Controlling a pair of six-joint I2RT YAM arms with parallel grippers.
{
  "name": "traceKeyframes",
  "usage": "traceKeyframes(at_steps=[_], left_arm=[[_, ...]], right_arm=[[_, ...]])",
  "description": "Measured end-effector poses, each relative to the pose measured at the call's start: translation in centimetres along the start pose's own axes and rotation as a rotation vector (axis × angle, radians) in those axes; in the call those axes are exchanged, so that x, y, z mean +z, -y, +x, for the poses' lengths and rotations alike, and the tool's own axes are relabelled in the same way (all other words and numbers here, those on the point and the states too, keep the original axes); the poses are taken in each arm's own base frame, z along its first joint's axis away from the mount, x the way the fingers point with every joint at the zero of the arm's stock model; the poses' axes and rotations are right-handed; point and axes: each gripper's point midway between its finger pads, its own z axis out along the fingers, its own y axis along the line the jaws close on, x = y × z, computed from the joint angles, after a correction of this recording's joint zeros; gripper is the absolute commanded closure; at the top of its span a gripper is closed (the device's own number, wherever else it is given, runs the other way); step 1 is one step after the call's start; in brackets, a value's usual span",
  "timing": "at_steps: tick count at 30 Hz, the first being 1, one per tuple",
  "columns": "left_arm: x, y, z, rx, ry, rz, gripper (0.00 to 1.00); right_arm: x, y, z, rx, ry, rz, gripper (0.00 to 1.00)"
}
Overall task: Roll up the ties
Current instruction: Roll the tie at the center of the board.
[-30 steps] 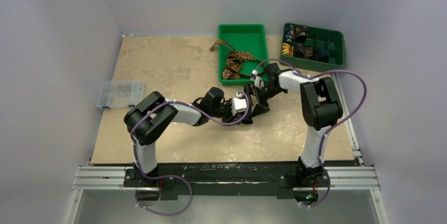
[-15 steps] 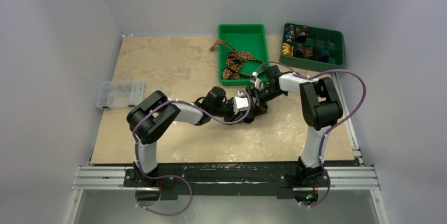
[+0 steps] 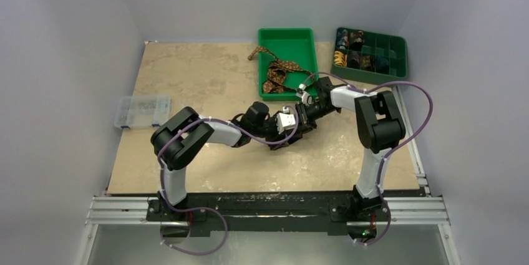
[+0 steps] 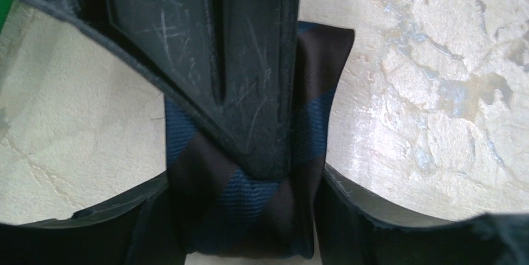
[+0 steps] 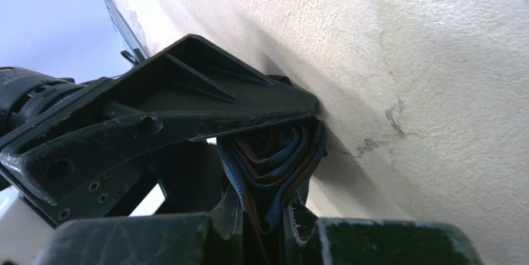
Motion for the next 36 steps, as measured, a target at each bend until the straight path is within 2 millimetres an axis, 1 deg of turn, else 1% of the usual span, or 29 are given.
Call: traceKeyframes(at_steps=[1,2,6,13,20,21,25,32,33,35,36], left_arm=[[0.0,0.0,0.0,0.000,0.000,-0.001,0.25],[0.0,0.0,0.0,-0.001,0.001,0.001,0.22],[-0.4,0.5,0.1,-0.006,0.003,0.009,0.15],[-1.3,0.4,0.6,-0.017,-0.004,-0.003,0.13],[-2.9,-0.7,1.6,-0.020,0.003,-0.049,0.16],[-3.0,-0.9,1.7,-0.020,0.005,-0.054,0.17],[-3.5,-1.3,2.0,-0.014,0.011,-0.062,0.30],[-3.2,-0.8,1.8,0.015,0.022,-0.015,0.41],[-3.1,-0.8,1.8,0.018,0.022,-0.007,0.44],[-2.7,-0.8,1.5,0.026,0.028,0.008,0.51],[-2.5,-0.8,1.4,0.028,0.031,0.016,0.55]], right_arm=[[0.0,-0.1,0.0,0.000,-0.001,-0.003,1.00],[0.0,-0.1,0.0,0.001,-0.001,-0.006,1.00],[0.1,-0.3,-0.1,-0.005,-0.003,-0.011,1.00],[0.1,-0.3,-0.1,-0.007,-0.003,-0.011,1.00],[0.0,-0.1,0.0,-0.016,-0.006,-0.009,1.00],[0.0,-0.1,0.0,-0.019,-0.007,-0.009,1.00],[-0.1,0.0,0.1,-0.030,-0.010,-0.009,1.00],[-0.2,0.1,0.2,-0.037,-0.012,-0.010,1.00],[-0.2,0.1,0.2,-0.036,-0.011,-0.010,0.97],[-0.3,0.1,0.1,-0.033,-0.008,-0.010,0.88],[-0.4,0.2,0.0,-0.030,-0.005,-0.009,0.82]])
